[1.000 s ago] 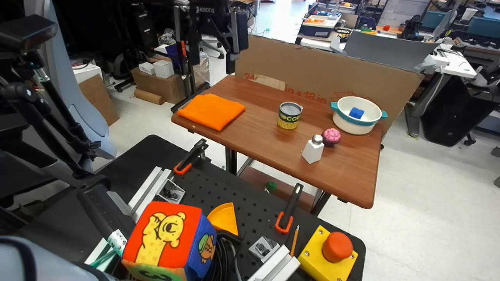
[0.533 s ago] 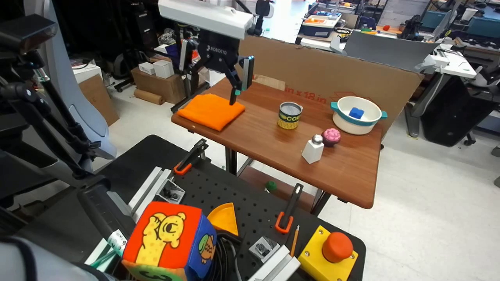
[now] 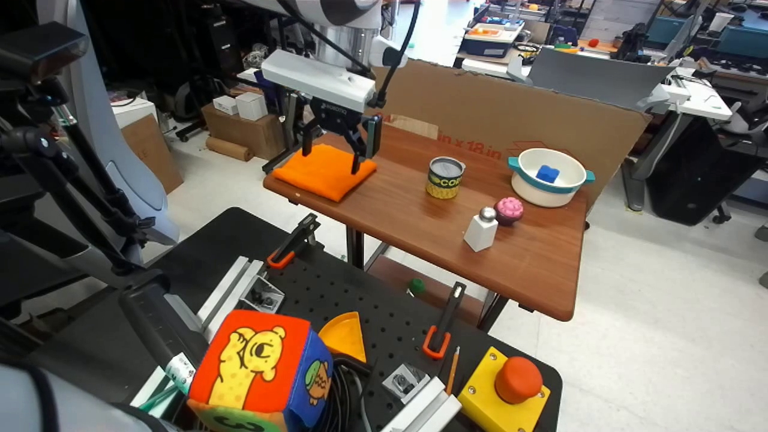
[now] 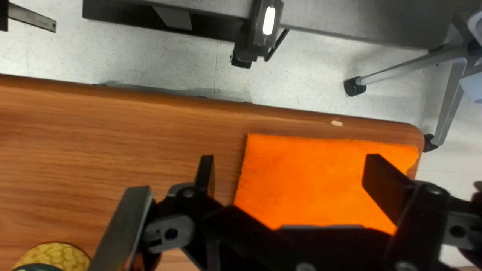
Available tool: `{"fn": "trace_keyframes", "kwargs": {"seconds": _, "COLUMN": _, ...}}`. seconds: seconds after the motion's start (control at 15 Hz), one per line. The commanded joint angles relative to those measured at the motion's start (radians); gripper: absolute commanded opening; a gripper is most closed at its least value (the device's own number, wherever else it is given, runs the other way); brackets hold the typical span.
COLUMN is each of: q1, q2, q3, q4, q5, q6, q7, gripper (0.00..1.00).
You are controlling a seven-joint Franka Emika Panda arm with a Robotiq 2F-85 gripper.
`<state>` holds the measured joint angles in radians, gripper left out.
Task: Move the orange towel backwards
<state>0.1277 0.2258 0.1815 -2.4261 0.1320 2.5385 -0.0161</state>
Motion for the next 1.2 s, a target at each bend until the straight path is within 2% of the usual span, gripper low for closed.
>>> {"fn": "trace_keyframes", "kwargs": {"seconds": 0.0, "q1": 0.020, "q2": 0.144, "q3": 0.016, "q4": 0.100, "q5": 0.041, "q6": 0.122, "q7": 0.029, "gripper": 1.00}}
{"fn": "trace_keyframes", "kwargs": {"seconds": 0.67, "q1": 0.112, "q2": 0.431, "q3": -0.051, "q4": 0.278, "q5": -0.039, "q6": 0.313, "q7": 0.149, "gripper": 1.00}}
{"fn": "trace_keyframes", "kwargs": {"seconds": 1.13, "q1": 0.164, "q2": 0.569, "q3": -0.159, "q4": 0.568, "q5": -0.057, "q6": 0.347, "q7": 0.249, "gripper": 1.00}}
